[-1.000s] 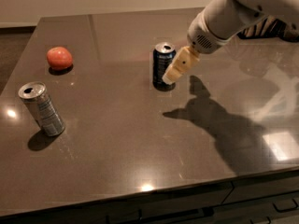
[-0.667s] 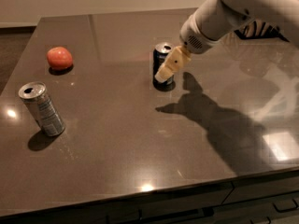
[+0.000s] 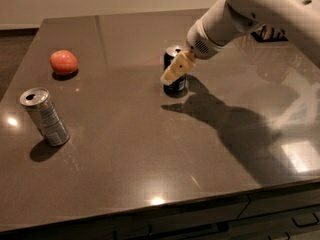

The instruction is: Move pepsi can near redbull can

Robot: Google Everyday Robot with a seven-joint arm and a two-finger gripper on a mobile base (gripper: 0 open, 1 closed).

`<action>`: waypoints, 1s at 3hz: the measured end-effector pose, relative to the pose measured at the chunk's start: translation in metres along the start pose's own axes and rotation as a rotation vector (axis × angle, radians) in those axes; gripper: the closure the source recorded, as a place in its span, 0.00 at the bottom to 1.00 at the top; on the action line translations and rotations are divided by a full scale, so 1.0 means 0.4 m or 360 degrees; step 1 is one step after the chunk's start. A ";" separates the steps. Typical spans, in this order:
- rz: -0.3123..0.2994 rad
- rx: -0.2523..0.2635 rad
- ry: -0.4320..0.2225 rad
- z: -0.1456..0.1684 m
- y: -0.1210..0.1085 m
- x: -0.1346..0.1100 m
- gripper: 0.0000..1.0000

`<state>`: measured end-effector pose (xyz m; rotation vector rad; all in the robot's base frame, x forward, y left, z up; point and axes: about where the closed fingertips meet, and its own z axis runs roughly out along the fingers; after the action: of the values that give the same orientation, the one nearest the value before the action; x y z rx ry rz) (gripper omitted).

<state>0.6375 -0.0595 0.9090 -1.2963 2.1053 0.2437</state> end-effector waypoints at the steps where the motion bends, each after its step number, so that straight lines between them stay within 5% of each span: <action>1: -0.0008 -0.0048 -0.0033 0.005 0.006 -0.013 0.38; 3: -0.0094 -0.0164 -0.0141 -0.029 0.061 -0.064 0.85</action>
Offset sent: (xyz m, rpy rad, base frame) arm -0.0122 0.0180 0.0231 0.0905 0.0008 0.1074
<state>0.6193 -0.0342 0.9295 -1.3794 1.9998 0.3819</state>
